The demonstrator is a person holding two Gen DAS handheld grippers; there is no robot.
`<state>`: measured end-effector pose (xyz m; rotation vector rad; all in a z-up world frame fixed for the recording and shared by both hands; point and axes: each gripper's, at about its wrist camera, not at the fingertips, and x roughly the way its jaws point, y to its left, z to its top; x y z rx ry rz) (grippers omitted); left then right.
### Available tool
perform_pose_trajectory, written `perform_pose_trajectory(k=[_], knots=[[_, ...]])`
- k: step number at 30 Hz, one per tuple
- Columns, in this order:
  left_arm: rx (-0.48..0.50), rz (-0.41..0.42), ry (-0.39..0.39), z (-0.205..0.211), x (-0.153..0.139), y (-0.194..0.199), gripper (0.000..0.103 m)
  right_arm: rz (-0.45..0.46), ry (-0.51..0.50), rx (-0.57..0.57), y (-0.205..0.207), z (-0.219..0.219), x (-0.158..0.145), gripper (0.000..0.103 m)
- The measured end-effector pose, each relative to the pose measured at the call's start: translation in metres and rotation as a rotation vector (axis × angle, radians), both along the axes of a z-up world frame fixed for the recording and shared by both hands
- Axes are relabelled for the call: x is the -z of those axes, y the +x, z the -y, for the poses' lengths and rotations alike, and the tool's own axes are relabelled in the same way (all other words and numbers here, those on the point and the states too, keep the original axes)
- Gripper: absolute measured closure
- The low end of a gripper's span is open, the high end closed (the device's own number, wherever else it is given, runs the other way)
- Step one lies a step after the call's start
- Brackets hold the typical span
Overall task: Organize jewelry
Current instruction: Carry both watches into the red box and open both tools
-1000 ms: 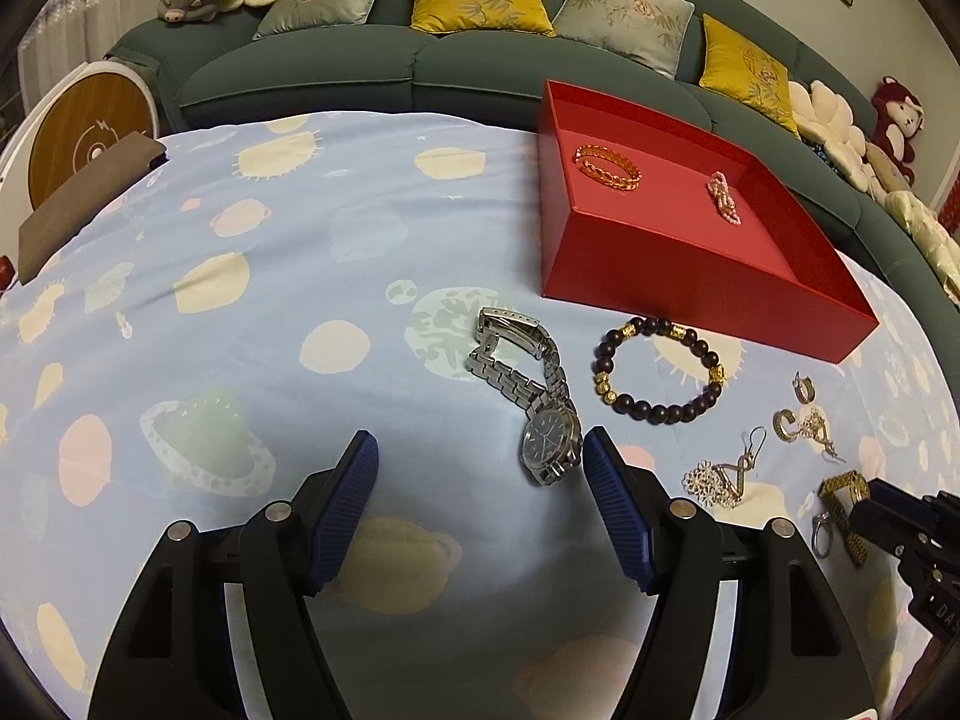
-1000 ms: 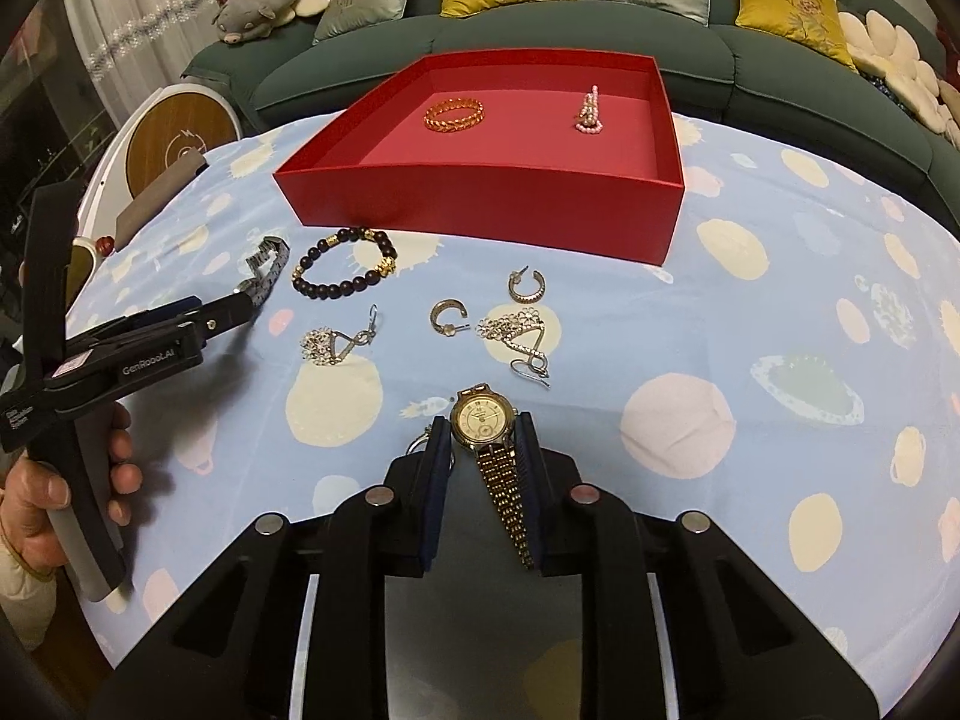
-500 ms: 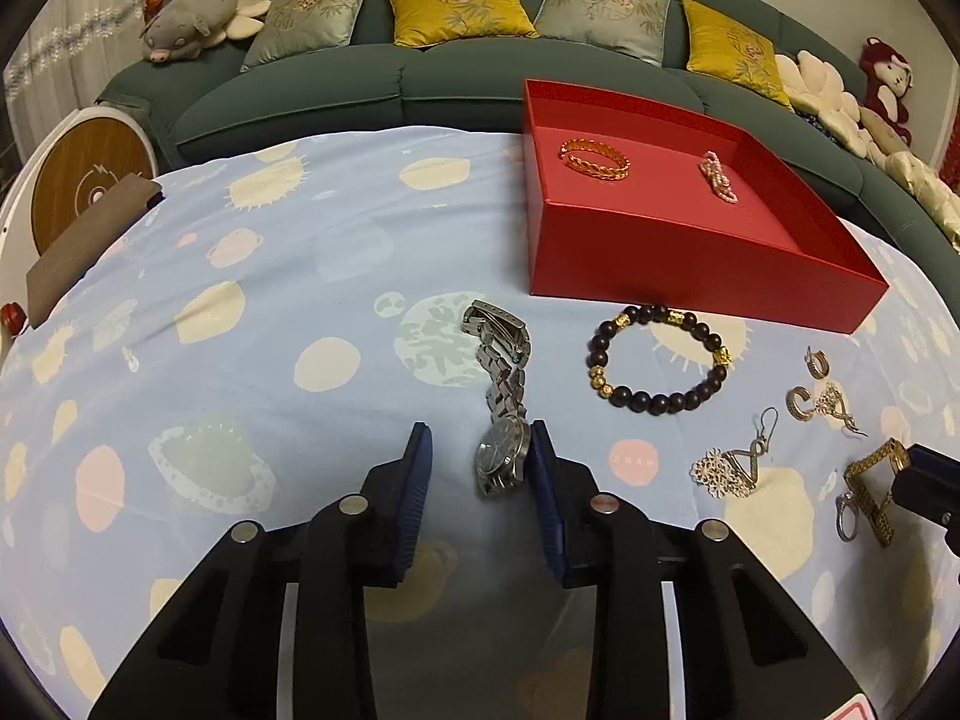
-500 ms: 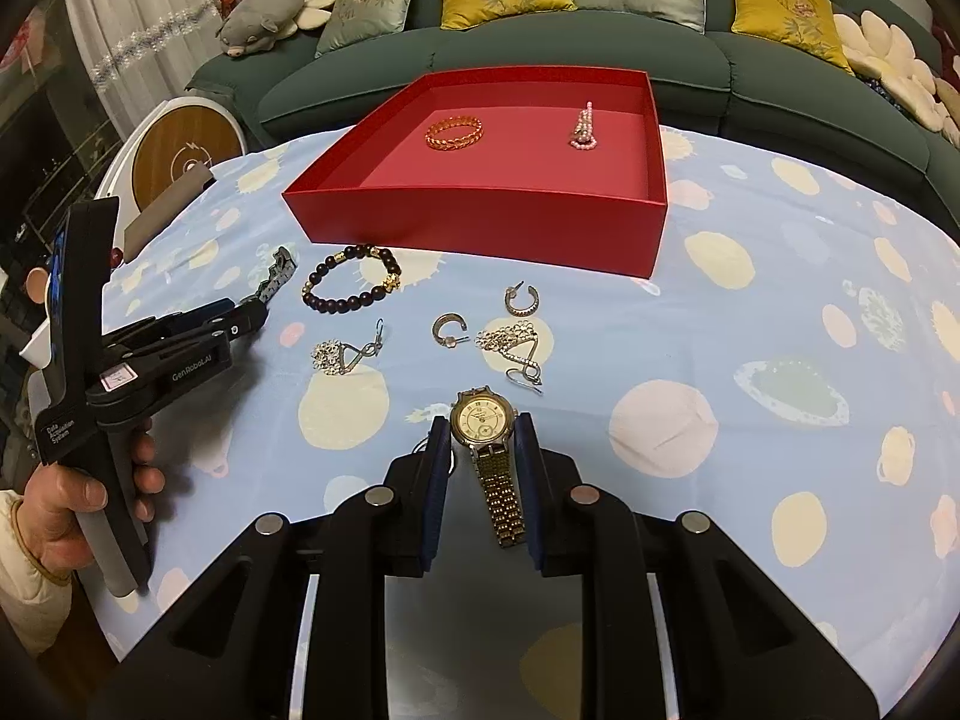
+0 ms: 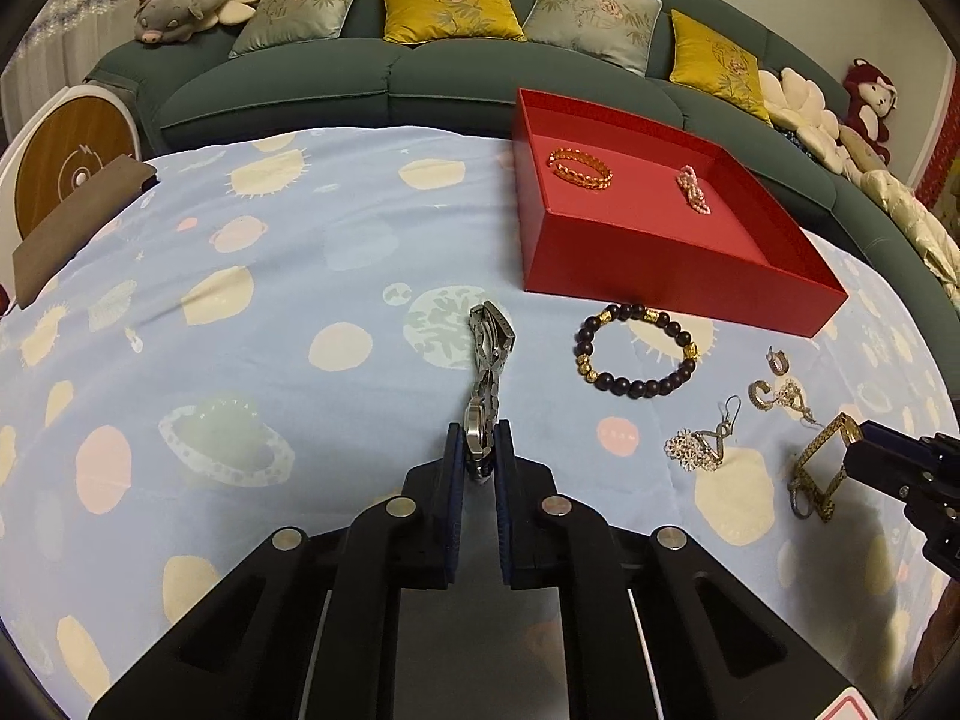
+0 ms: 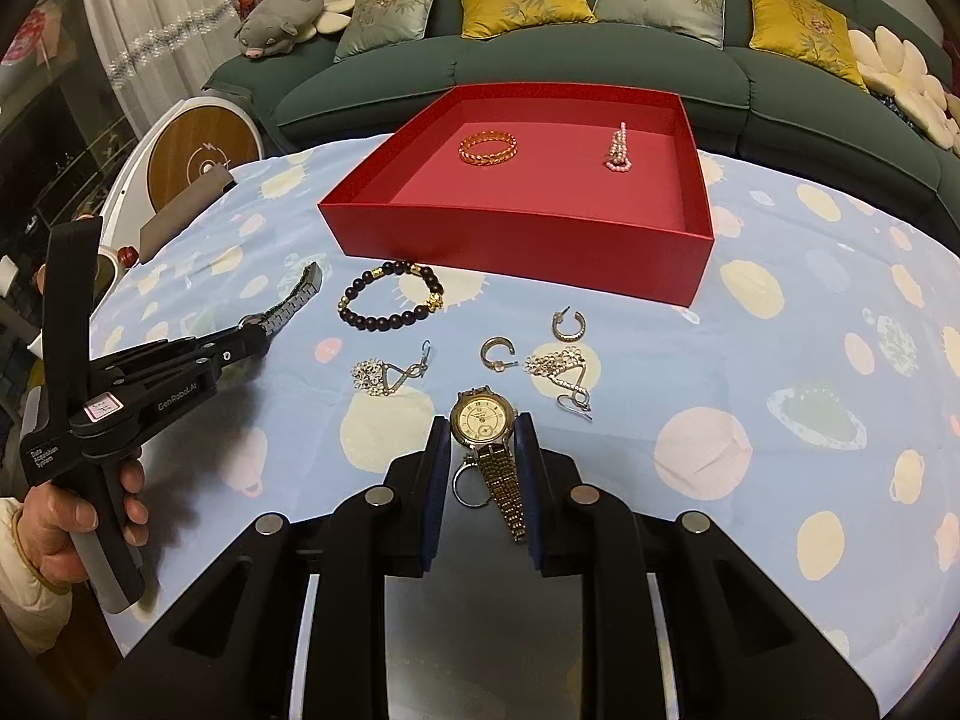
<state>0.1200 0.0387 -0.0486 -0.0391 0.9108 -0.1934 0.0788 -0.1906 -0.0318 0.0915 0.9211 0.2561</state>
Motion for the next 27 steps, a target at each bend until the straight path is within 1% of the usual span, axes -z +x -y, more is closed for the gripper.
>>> perform_pose_trajectory(k=[6,20,23,27], knots=[[0.016,0.054,-0.051,0.006,-0.027,-0.002,0.096,0.043,0.020,0.014,0.003,0.002,-0.016,0.082],[0.006,0.167,-0.172,0.017,-0.091,0.000,0.096,0.153,0.073,0.112,0.006,0.033,-0.054,0.082],[0.014,0.188,-0.188,0.022,-0.104,0.001,0.096,0.180,0.078,0.131,0.007,0.037,-0.062,0.082],[0.030,0.217,-0.176,0.031,-0.119,0.009,0.096,0.217,0.079,0.152,0.016,0.043,-0.074,0.082]])
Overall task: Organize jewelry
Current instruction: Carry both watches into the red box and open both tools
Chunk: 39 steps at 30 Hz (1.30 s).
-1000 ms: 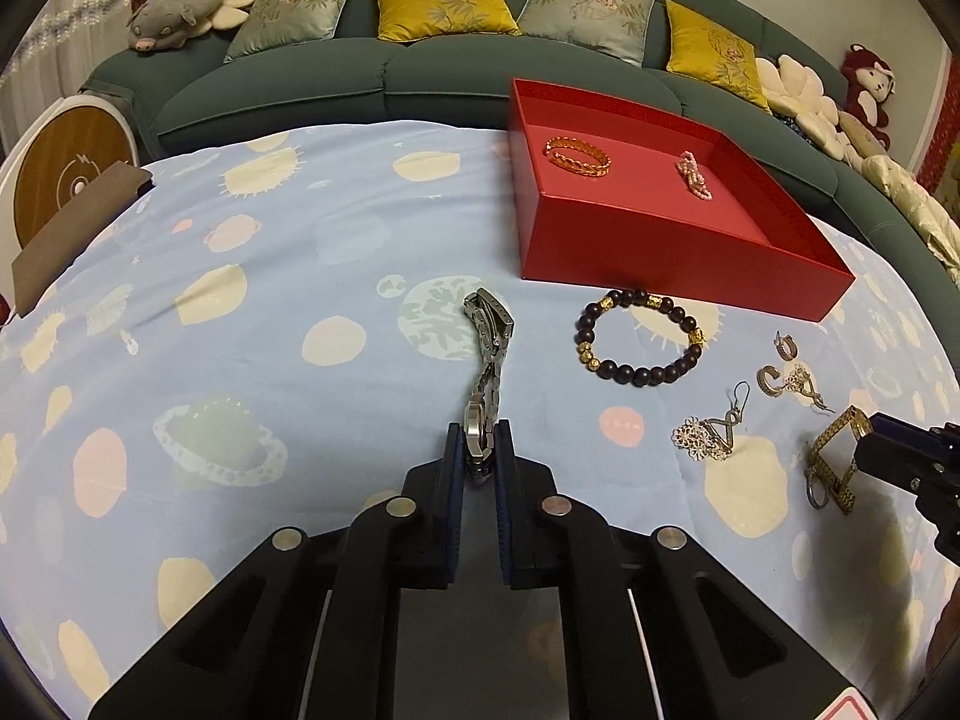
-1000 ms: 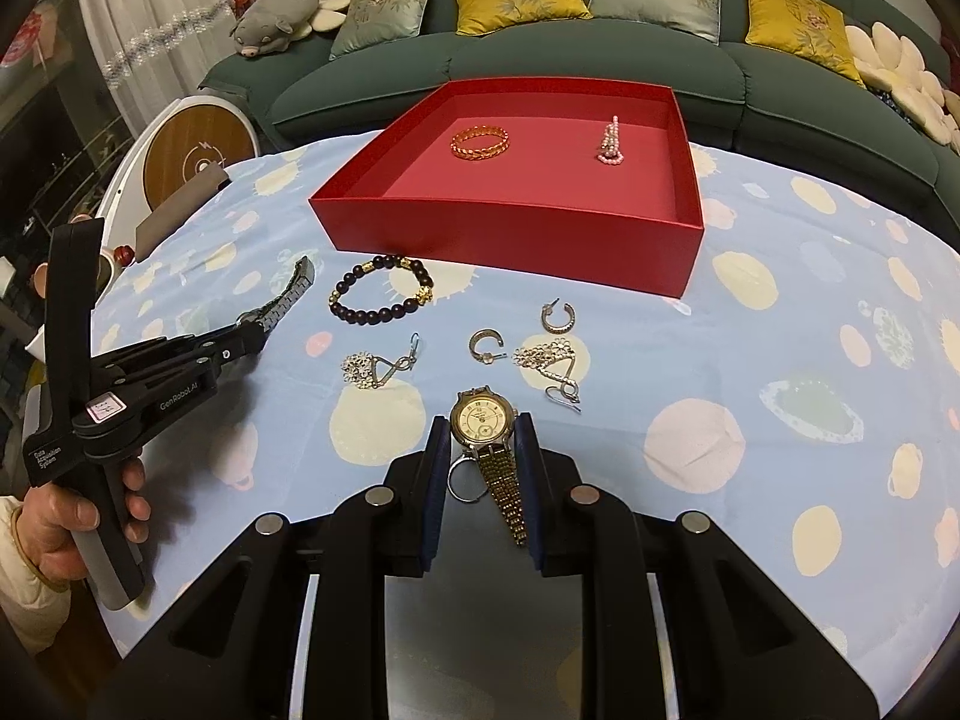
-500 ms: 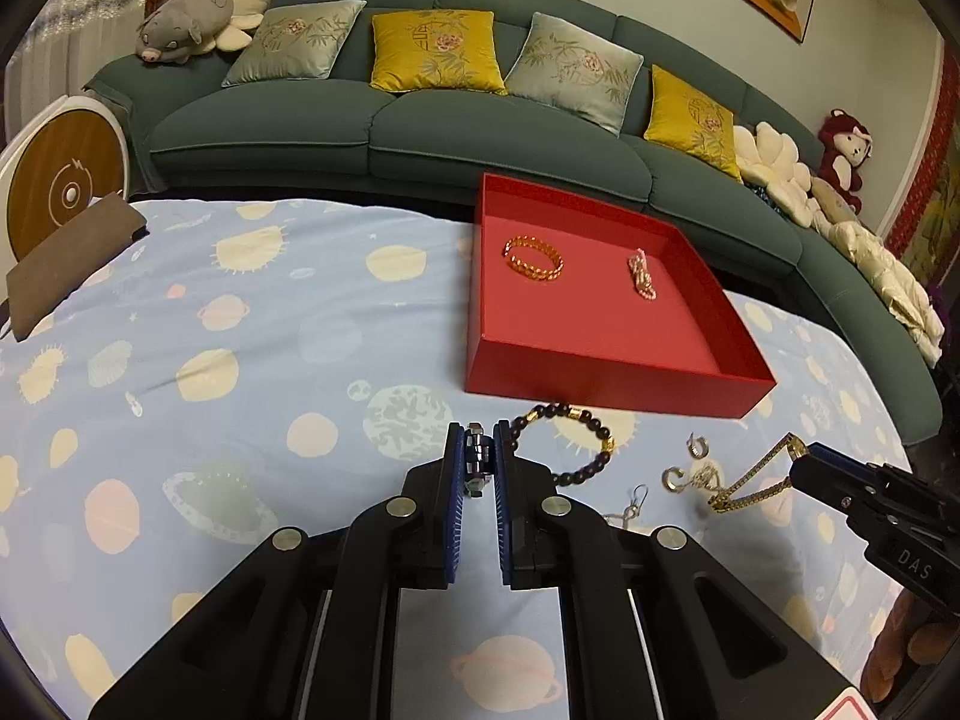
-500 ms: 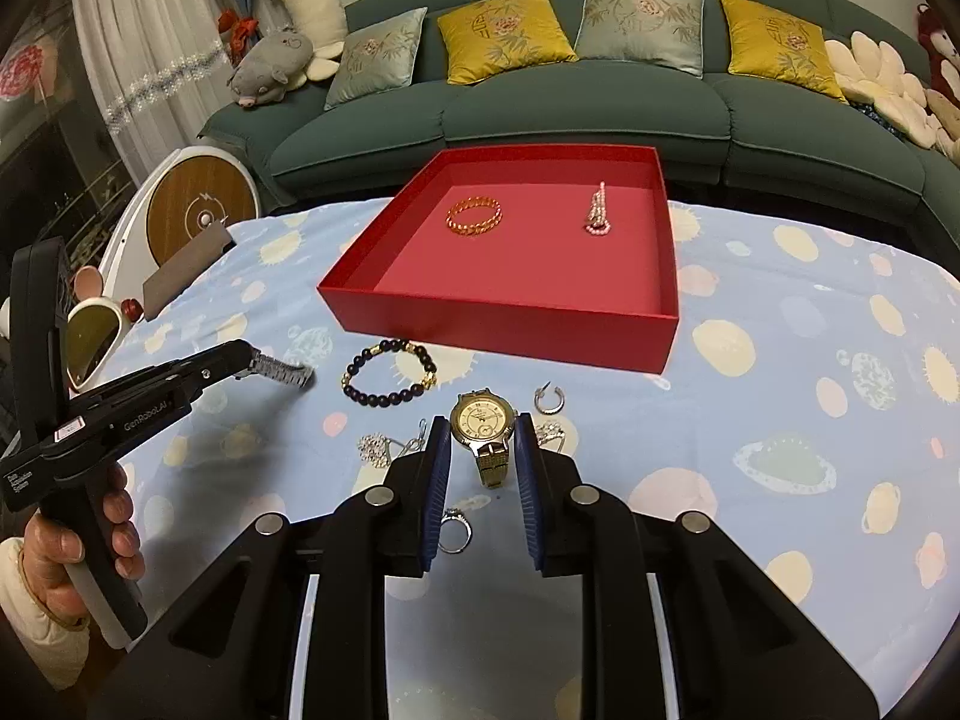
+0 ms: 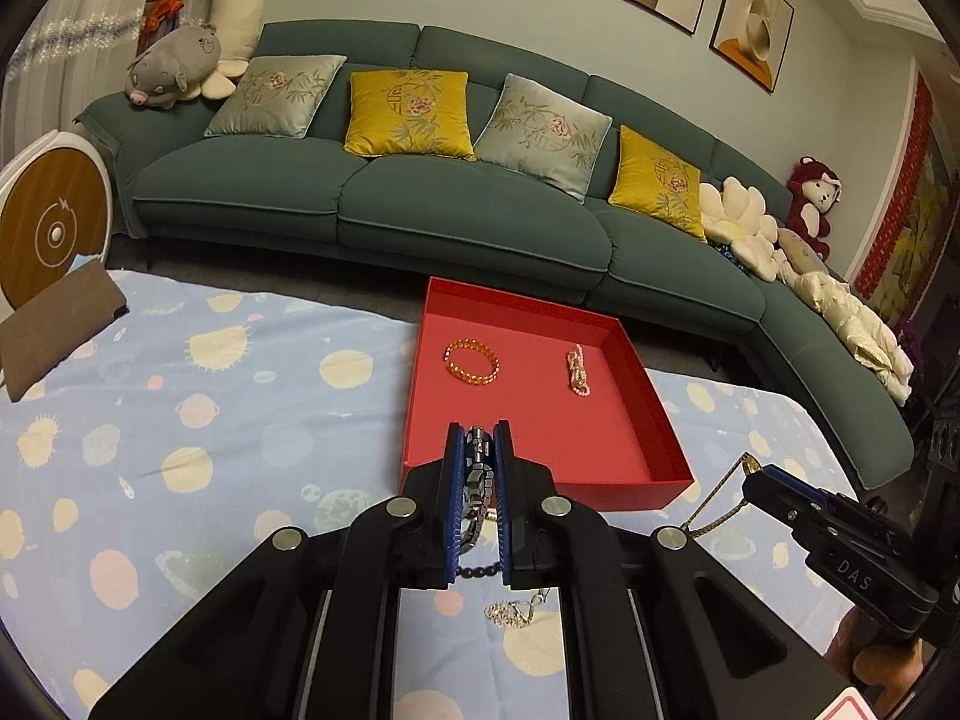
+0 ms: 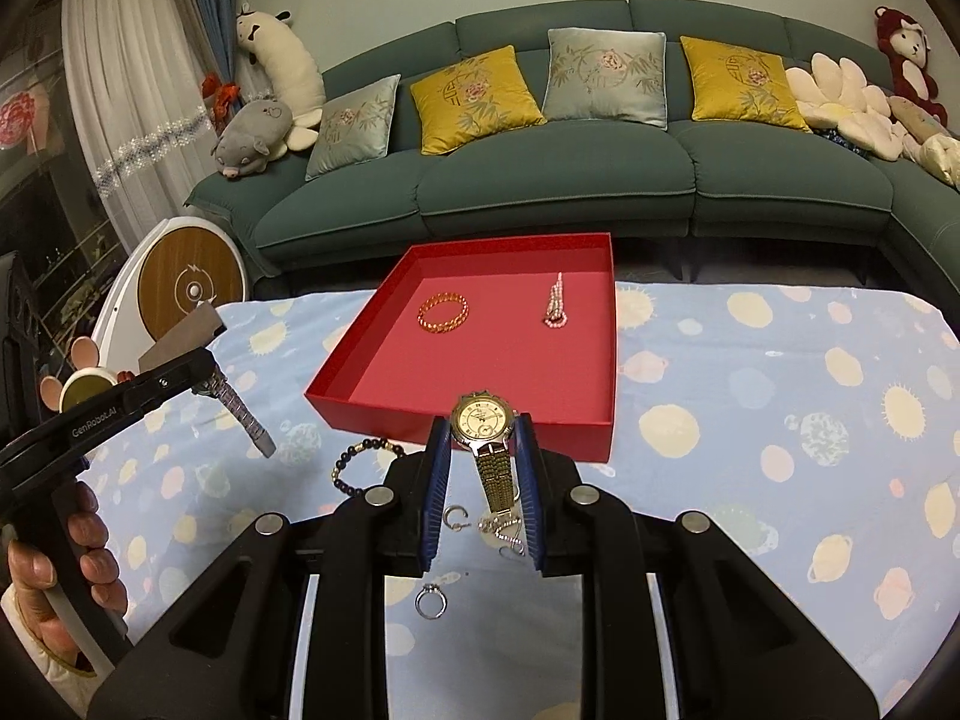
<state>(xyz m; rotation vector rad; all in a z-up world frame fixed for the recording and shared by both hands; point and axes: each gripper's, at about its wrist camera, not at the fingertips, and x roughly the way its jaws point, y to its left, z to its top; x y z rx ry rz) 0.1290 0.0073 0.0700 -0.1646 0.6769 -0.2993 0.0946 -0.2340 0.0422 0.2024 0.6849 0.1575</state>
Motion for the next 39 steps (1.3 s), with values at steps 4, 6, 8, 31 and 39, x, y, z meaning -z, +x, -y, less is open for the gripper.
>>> perform_pose_trajectory(k=[4,6,8,31,39], knots=[[0.011,0.005,0.005,0.009,-0.008,0.025,0.096,0.020,0.011,0.027,0.018,0.009,-0.007,0.082],[0.010,0.007,0.016,0.015,-0.008,0.039,0.096,0.026,0.015,0.044,0.031,0.013,-0.007,0.082],[0.011,0.005,0.034,0.021,-0.006,0.053,0.096,0.024,0.018,0.054,0.045,0.015,-0.006,0.082],[-0.038,-0.095,0.064,0.045,0.056,0.132,0.096,-0.076,-0.051,0.054,0.110,0.013,0.047,0.082],[-0.057,-0.092,0.039,0.038,0.057,0.136,0.093,-0.048,-0.057,0.070,0.110,0.015,0.045,0.081]])
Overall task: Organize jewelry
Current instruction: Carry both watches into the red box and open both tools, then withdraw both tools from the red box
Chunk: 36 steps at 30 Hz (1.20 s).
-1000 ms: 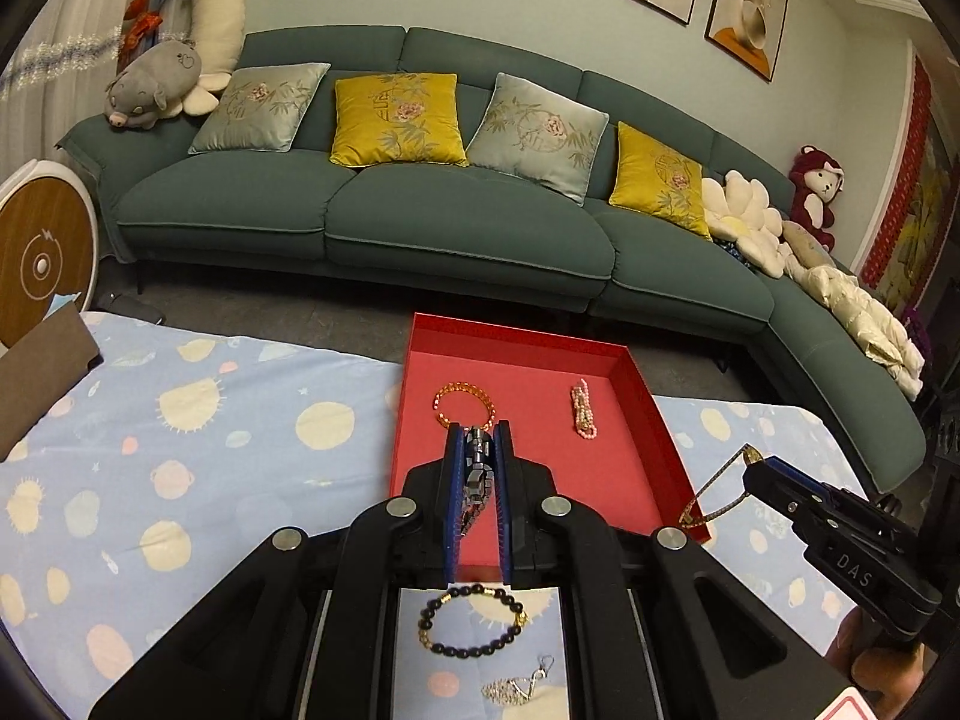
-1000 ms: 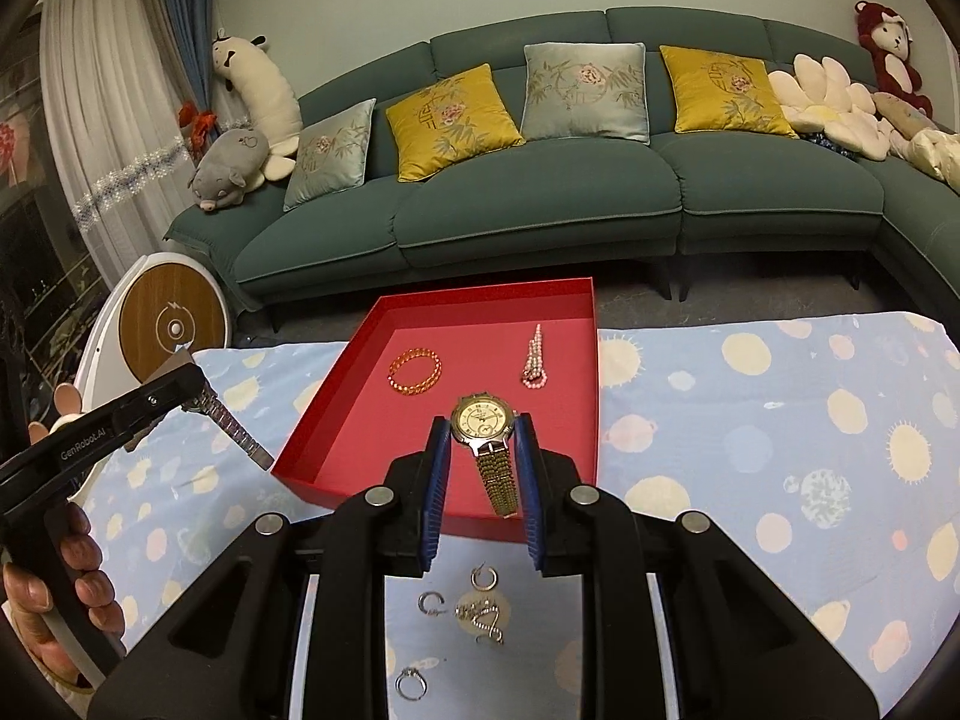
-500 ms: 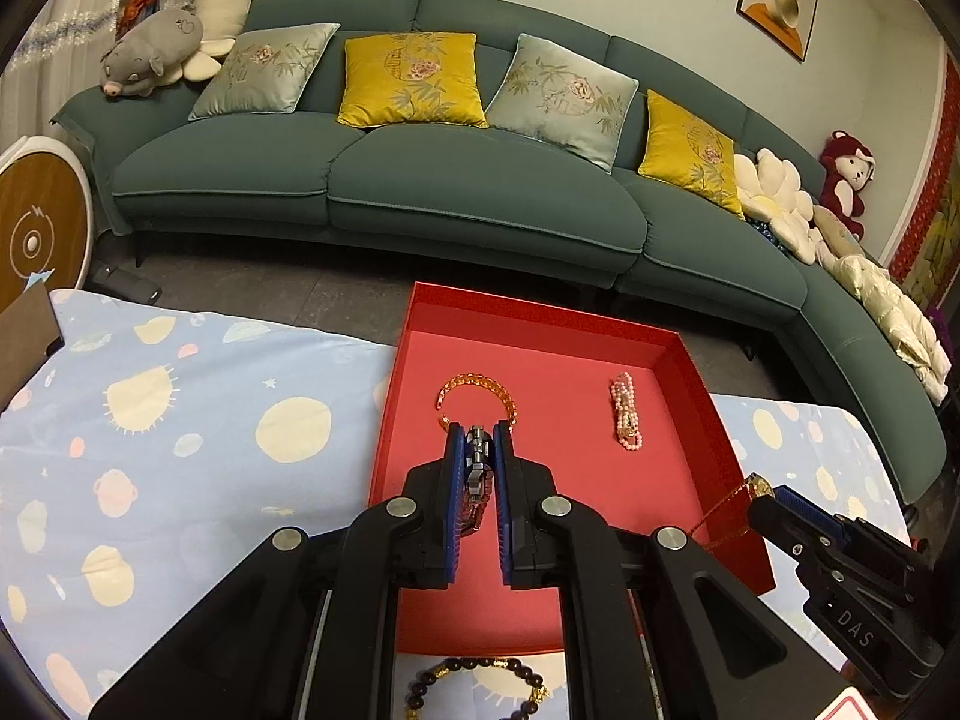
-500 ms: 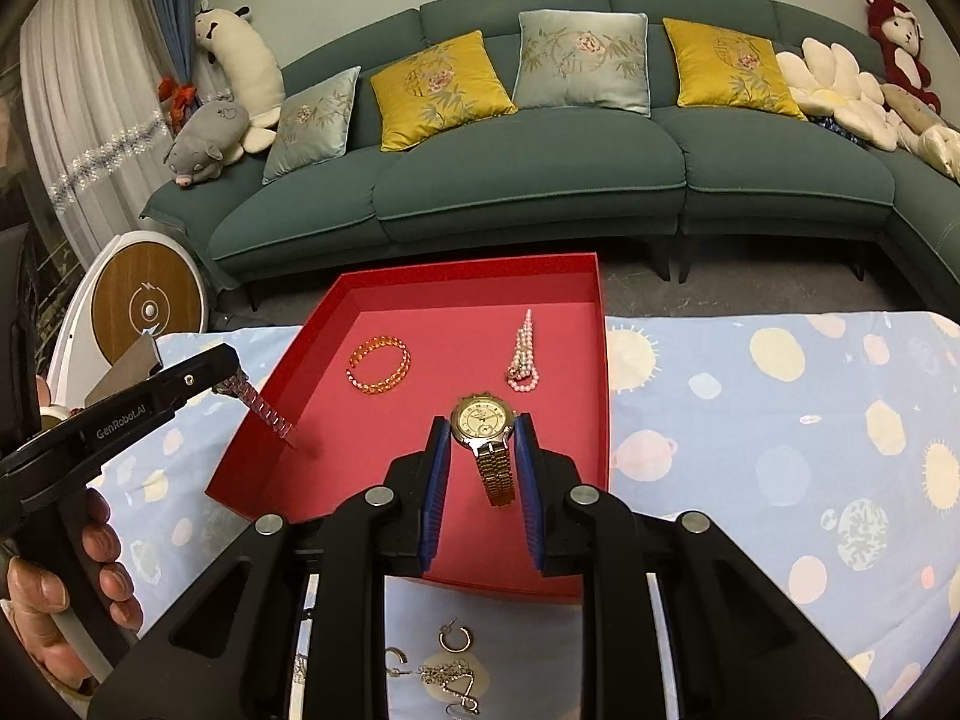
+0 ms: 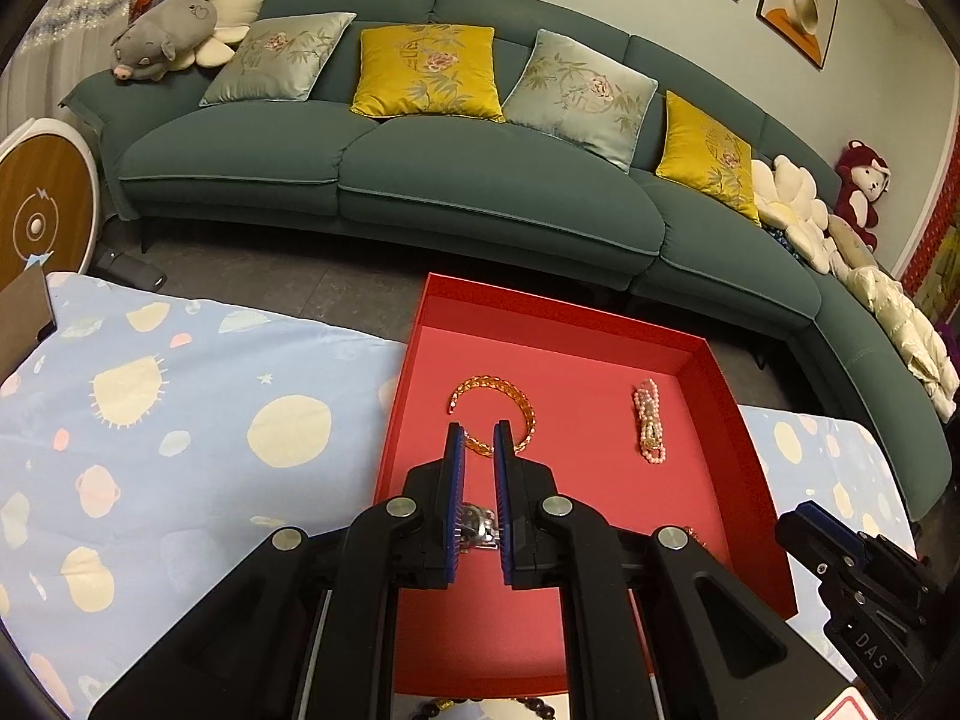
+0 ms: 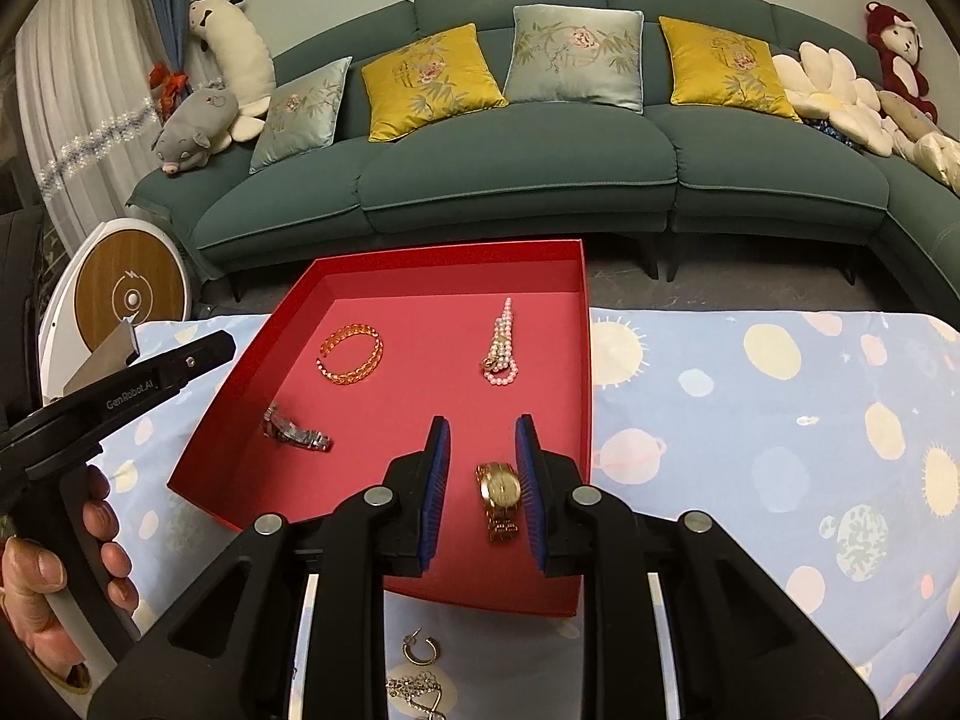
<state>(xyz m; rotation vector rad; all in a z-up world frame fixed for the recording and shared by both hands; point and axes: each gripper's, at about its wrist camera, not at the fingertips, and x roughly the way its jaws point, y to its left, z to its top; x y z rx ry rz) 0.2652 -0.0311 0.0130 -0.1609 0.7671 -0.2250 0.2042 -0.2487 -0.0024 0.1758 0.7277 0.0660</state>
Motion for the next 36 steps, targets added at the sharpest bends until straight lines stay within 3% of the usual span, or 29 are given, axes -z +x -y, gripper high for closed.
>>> perform_pose_trajectory(k=[3,7,12,16,26,30,36], knots=[[-0.012,0.016,0.018,-0.003,-0.008,-0.005,0.092,0.031,0.020,0.015,-0.005,0.005,-0.010,0.075],[-0.009,0.020,0.020,-0.012,-0.024,-0.020,0.078,0.088,0.039,0.016,-0.020,0.008,-0.035,0.074],[-0.009,0.058,0.053,-0.029,-0.045,-0.063,0.072,0.118,0.104,0.025,-0.050,0.011,-0.057,0.069],[-0.004,0.049,0.085,-0.043,-0.046,-0.096,0.064,0.115,0.064,0.029,-0.077,0.005,-0.061,0.069],[-0.009,-0.039,0.069,-0.059,-0.015,-0.134,0.055,0.013,0.111,0.024,-0.130,0.003,-0.034,0.069],[0.004,-0.045,0.113,-0.053,0.001,-0.133,0.041,-0.014,0.066,-0.004,-0.131,-0.009,-0.022,0.069],[-0.002,-0.094,0.129,-0.047,0.026,-0.112,0.041,-0.083,0.031,-0.041,-0.127,-0.019,0.006,0.069]])
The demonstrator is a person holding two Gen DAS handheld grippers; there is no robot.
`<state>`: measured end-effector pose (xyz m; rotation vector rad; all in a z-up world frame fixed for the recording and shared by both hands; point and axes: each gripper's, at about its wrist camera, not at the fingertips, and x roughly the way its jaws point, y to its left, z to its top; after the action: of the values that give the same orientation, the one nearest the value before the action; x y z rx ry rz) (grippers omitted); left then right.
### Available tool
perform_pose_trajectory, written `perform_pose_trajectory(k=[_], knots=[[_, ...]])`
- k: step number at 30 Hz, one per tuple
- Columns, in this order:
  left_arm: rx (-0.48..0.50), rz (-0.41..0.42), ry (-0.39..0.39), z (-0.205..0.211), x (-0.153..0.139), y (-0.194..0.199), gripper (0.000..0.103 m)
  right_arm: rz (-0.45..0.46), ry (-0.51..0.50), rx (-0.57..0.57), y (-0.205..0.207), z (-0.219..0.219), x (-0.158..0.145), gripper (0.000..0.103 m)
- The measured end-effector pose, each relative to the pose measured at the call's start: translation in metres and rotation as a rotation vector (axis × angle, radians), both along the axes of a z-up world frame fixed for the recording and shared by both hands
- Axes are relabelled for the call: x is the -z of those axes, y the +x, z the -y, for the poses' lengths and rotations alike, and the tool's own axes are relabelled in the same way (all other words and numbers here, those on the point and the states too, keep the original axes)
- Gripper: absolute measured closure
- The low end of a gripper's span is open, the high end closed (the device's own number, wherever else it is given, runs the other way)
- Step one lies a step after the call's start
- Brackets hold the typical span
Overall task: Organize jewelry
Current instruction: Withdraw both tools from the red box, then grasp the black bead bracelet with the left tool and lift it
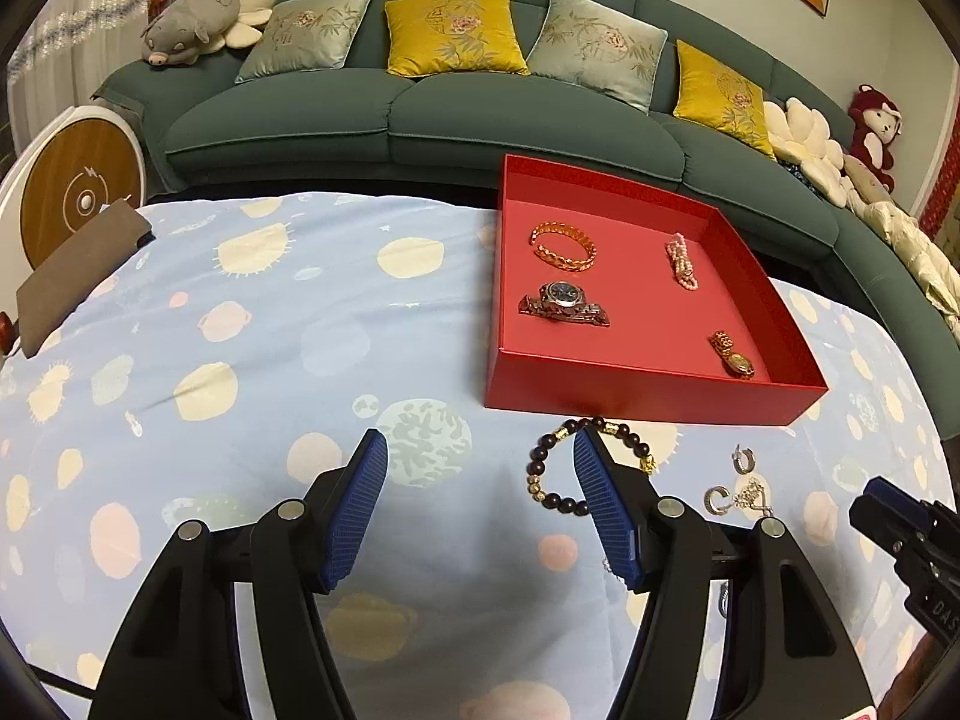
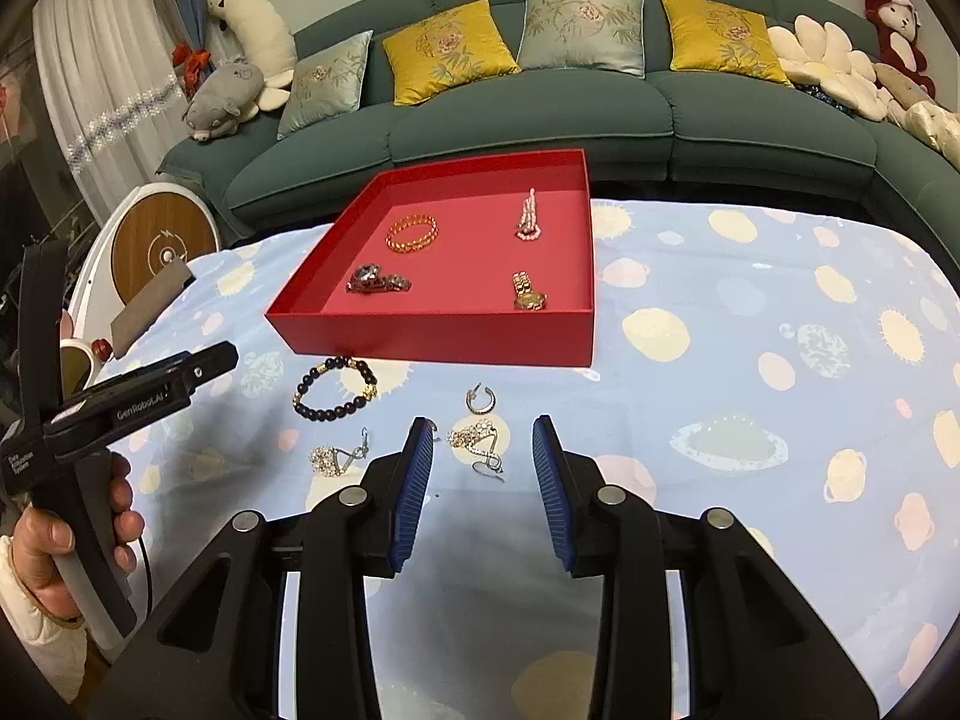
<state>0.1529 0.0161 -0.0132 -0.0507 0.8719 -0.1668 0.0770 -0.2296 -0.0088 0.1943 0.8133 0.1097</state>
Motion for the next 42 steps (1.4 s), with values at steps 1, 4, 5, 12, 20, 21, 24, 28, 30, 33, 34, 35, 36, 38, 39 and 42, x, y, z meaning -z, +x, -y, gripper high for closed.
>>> perform_pose_trajectory(k=[1,4,5,12,20,21,24,28,30,33,34,35,36,38,39,42], knots=[[0.002,-0.011,0.001,0.001,0.005,0.004,0.041,-0.009,-0.001,-0.005,0.001,0.000,0.004,0.069],[0.010,-0.043,0.001,0.007,0.018,0.015,0.041,-0.033,-0.013,-0.021,0.003,-0.003,0.013,0.069],[0.016,-0.050,0.003,0.010,0.023,0.019,0.041,-0.040,-0.017,-0.027,0.004,-0.004,0.016,0.069],[0.053,-0.085,0.049,0.032,0.045,0.032,0.047,-0.073,-0.027,-0.056,0.009,-0.009,0.029,0.069],[0.083,-0.032,0.134,0.041,0.049,0.030,0.067,-0.079,-0.029,-0.077,0.011,-0.013,0.031,0.069],[0.091,-0.029,0.135,0.042,0.049,0.030,0.080,-0.079,-0.026,-0.078,0.011,-0.013,0.031,0.069],[0.104,-0.027,0.133,0.043,0.048,0.030,0.095,-0.077,-0.028,-0.089,0.010,-0.016,0.030,0.069],[0.111,-0.041,0.102,0.041,0.046,0.029,0.098,-0.082,-0.029,-0.105,0.010,-0.021,0.031,0.069],[0.112,-0.041,0.078,0.039,0.042,0.028,0.098,-0.083,-0.032,-0.114,0.010,-0.024,0.031,0.069],[0.119,-0.020,0.061,0.037,0.031,0.023,0.098,-0.080,-0.034,-0.118,0.011,-0.026,0.031,0.069],[0.122,-0.011,0.054,0.036,0.026,0.020,0.098,-0.079,-0.033,-0.117,0.012,-0.026,0.031,0.069],[0.126,-0.001,0.044,0.034,0.020,0.018,0.098,-0.079,-0.035,-0.114,0.013,-0.026,0.031,0.069],[0.128,0.007,0.036,0.033,0.016,0.015,0.098,-0.080,-0.037,-0.110,0.014,-0.025,0.031,0.069],[0.135,0.023,0.023,0.029,0.008,0.010,0.098,-0.082,-0.042,-0.105,0.016,-0.024,0.033,0.069],[0.137,0.029,0.019,0.027,0.005,0.008,0.098,-0.084,-0.046,-0.103,0.019,-0.025,0.034,0.069],[0.130,0.032,0.016,0.019,0.001,0.006,0.098,-0.086,-0.063,-0.099,0.024,-0.026,0.038,0.069]])
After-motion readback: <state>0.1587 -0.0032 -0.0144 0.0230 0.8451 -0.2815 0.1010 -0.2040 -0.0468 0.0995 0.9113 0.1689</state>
